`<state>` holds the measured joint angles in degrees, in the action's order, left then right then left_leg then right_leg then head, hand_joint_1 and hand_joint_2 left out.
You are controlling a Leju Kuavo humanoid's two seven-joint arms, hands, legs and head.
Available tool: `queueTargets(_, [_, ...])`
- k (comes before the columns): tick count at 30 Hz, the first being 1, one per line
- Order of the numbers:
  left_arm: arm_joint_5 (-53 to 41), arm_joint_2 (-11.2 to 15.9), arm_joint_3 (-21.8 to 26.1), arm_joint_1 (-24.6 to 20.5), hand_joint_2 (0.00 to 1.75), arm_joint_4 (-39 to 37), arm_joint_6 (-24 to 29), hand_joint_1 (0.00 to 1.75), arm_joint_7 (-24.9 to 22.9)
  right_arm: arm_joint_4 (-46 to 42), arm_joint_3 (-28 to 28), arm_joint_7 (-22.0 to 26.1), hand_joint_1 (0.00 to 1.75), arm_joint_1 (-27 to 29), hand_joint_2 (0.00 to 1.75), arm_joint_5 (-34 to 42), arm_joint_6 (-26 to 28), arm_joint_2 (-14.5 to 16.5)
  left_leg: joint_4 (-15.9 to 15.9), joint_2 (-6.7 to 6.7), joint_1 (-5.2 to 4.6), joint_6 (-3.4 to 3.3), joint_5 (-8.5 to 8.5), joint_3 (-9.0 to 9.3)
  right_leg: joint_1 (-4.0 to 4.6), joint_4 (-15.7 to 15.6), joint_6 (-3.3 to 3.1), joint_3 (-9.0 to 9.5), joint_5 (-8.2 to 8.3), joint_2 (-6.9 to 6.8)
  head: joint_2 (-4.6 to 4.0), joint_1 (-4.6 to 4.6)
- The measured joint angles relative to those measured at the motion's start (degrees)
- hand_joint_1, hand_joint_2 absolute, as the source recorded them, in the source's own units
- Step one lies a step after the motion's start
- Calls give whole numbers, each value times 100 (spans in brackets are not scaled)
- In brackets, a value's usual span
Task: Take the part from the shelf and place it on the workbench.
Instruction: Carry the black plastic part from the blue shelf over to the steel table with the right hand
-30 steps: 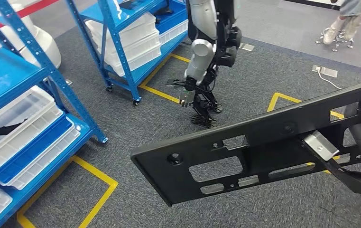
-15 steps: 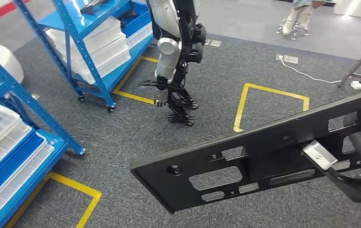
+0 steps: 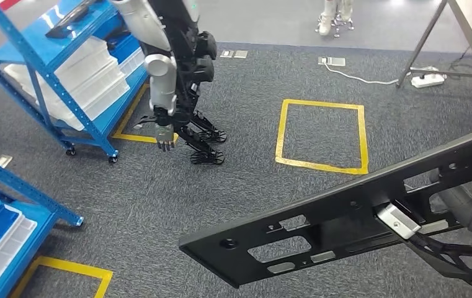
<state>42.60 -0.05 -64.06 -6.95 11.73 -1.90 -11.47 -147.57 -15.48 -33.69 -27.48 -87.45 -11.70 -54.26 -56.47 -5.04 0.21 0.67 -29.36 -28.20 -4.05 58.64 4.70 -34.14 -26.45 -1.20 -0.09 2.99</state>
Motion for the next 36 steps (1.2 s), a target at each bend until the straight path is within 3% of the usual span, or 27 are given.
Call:
queueTargets(2, [9, -2, 0, -5, 0, 2, -2, 0, 40, -11, 37, 105, 0, 30, 0, -135, 19, -3, -573, 223, 40, 6, -386, -238, 33, -9, 34, -39, 20, 93, 0, 25])
queueTargets(4, [19, 3, 0, 4, 0, 1, 0, 0, 67, -17, 68, 178, 0, 47, 0, -225, 27, 3, -1415, 332, 27, -45, -770, -611, 79, -38, 96, -47, 51, 189, 0, 36])
queueTargets(5, [24, 4, -1, 13, 0, 1, -15, 0, 71, -18, 75, 197, 0, 51, 0, -243, 30, 5, -1702, 352, -15, -89, -848, -749, 111, -46, 111, -46, 62, 247, 0, 38])
queueTargets(6, [27, 3, -1, 20, 0, 1, -51, 0, 72, -19, 80, 208, 0, 58, 0, -252, 32, 9, -1786, 380, -75, -149, -814, -803, 139, -48, 110, -44, 70, 314, 0, 38])
queueTargets(7, [27, 3, -2, 25, 0, 1, -110, 0, 72, -20, 92, 216, 0, 63, 0, -255, 34, 11, -1629, 422, -151, -223, -662, -748, 161, -49, 98, -38, 77, 379, 0, 38])
queueTargets(8, [27, 8, -2, 25, 0, 1, -182, 0, 72, -21, 111, 224, 0, 67, 0, -256, 36, 13, -1268, 500, -237, -312, -429, -604, 173, -58, 78, -28, 87, 440, 0, 39])
queueTargets(10, [24, 39, -2, 21, 0, -1, -286, 0, 64, -22, 168, 239, 0, 86, 0, -256, 34, 13, -355, 781, -404, -519, 64, -238, 176, -105, 11, -15, 129, 566, 0, 40])
queueTargets(12, [20, 79, -1, 24, 0, -5, -322, 0, 38, -22, 218, 262, 0, 111, 0, -256, 23, 5, 175, 957, -479, -641, 295, -47, 185, -152, -56, -35, 184, 719, 0, 40])
queueTargets(13, [16, 87, 0, 24, 0, -7, -321, 0, 26, -22, 243, 270, 0, 118, 0, -256, 16, -12, 261, 928, -481, -653, 316, -23, 197, -170, -74, -51, 211, 809, 0, 40])
queueTargets(14, [13, 92, 0, 21, 0, -8, -302, 0, 18, -22, 272, 275, 0, 122, 0, -256, 10, -37, 327, 855, -456, -652, 337, -5, 209, -172, -90, -67, 224, 859, 0, 40])
queueTargets(16, [9, 87, -1, 8, 0, -8, -265, 0, 9, -23, 342, 277, 0, 124, 0, -257, 4, -80, 450, 690, -425, -640, 397, 50, 253, -18, -92, -147, 100, 658, 0, 37])
queueTargets(18, [18, 83, -2, 4, 0, -8, -260, 0, 2, -25, 384, 280, 0, 147, 0, -257, 8, -87, 508, 525, -399, -639, 437, 73, 292, 558, -63, -384, -279, 315, 0, 30])
queueTargets(20, [26, 78, -2, 18, 0, -8, -265, 0, 7, -25, 396, 283, 0, 209, 0, -256, 13, -78, 504, 351, -371, -646, 442, 59, 291, 1252, -10, -653, -601, 211, 0, 26])
queueTargets(21, [32, 74, -2, 23, 0, -8, -268, 0, 16, -25, 398, 283, 0, 250, 0, -256, 14, -72, 501, 266, -354, -644, 441, 54, 286, 1389, 22, -683, -622, 189, 0, 27])
queueTargets(22, [42, 72, -1, 24, 0, -8, -269, 0, 28, -25, 402, 282, 0, 288, 0, -256, 15, -68, 498, 187, -334, -638, 436, 54, 279, 1289, 55, -597, -533, 160, 0, 27])
queueTargets(23, [50, 69, -1, 22, 0, -8, -269, 0, 42, -25, 407, 280, 0, 324, 0, -256, 16, -66, 492, 114, -314, -625, 428, 58, 271, 962, 89, -399, -364, 98, 0, 27])
queueTargets(25, [61, 74, -1, 7, 0, -8, -267, 0, 58, -25, 430, 278, 0, 393, 0, -256, 28, -57, 442, -14, -301, -573, 383, 60, 264, 104, 130, 83, -44, -164, 0, 26])
queueTargets(27, [60, 84, -1, -5, 0, -8, -266, 0, 45, -25, 467, 284, 0, 473, 0, -256, 46, -44, 381, -129, -318, -523, 337, 50, 286, -338, 25, 299, 75, -294, 0, 28])
queueTargets(29, [60, 90, -1, -7, 0, -8, -267, 0, 21, -26, 495, 296, 0, 536, 0, -256, 56, -32, 358, -247, -325, -504, 319, 44, 307, -369, -126, 276, 100, -171, 0, 32])
queueTargets(30, [61, 91, -2, -8, 0, -8, -269, 0, 12, -26, 504, 300, 0, 551, 0, -256, 57, -25, 315, -241, -316, -486, 282, 29, 303, -374, -168, 261, 117, -113, 0, 33])
queueTargets(32, [61, 93, -2, -9, 0, -8, -273, 0, -5, -30, 527, 305, 0, 571, 0, -256, 60, -14, -83, -11, -265, -413, 11, -126, 288, -385, -235, 229, 158, 5, 0, 36])
queueTargets(34, [61, 94, -2, -1, 0, -8, -275, 0, -22, -33, 548, 305, 0, 588, 0, -256, 61, -5, -918, 305, -198, -339, -435, -477, 288, -385, -280, 191, 189, 125, 0, 39])
queueTargets(36, [61, 93, -1, 18, 0, -8, -275, 0, -31, -33, 551, 305, 0, 604, 0, -256, 60, -1, -1538, 414, -168, -324, -646, -749, 296, -383, -302, 159, 213, 264, 0, 39])
